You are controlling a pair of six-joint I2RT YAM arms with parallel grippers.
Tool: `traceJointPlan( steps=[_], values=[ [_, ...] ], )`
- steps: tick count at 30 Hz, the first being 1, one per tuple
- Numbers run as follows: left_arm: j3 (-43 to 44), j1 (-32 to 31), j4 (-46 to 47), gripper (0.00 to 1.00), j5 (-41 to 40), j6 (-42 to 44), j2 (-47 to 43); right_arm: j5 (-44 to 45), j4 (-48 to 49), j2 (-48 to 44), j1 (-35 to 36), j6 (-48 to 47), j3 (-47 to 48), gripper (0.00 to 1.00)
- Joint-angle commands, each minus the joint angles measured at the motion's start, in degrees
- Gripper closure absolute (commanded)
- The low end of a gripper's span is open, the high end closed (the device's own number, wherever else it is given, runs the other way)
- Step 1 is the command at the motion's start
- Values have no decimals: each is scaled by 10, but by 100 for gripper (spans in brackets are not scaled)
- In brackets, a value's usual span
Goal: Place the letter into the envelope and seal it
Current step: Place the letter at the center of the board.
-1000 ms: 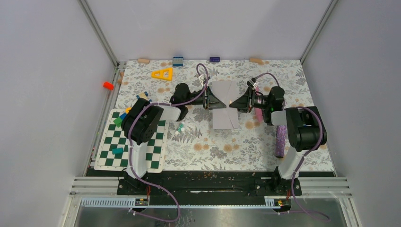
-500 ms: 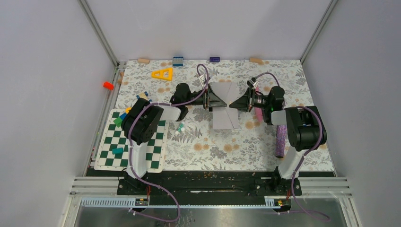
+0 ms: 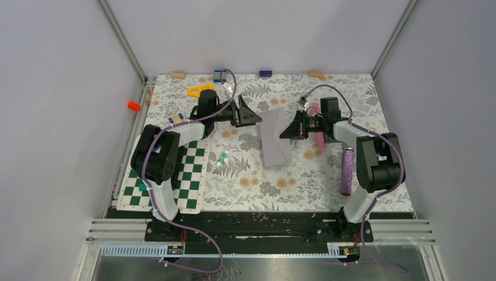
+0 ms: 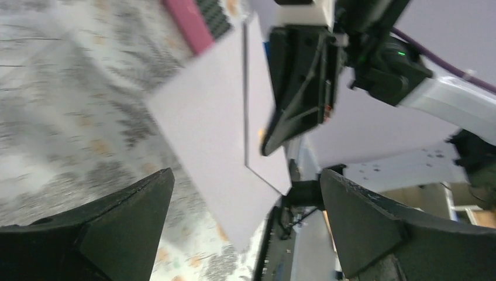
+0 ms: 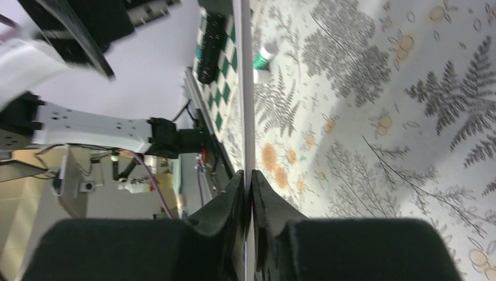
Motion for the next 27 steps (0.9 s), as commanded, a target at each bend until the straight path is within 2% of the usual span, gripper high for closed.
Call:
traceJointPlan(
  steps=[1, 5, 10, 15, 18, 27],
  values=[
    [40, 34, -206, 1, -50, 192, -46, 66, -176, 20, 21, -136, 31, 86],
    [45, 62, -268, 1, -61, 242, -61, 119, -314, 60, 52, -222, 97, 86],
    [18, 95, -287, 1, -58, 270, -91, 151, -435, 108, 61, -312, 178, 86],
    [-2, 122, -289, 1, -39, 277, -112, 165, -672, 211, 82, -474, 352, 85],
    [-11, 132, -288, 1, -31, 276, -121, 203, -785, 264, 106, -557, 469, 84],
    [-26, 152, -283, 1, -10, 271, -140, 261, -948, 356, 188, -723, 624, 84]
  ],
)
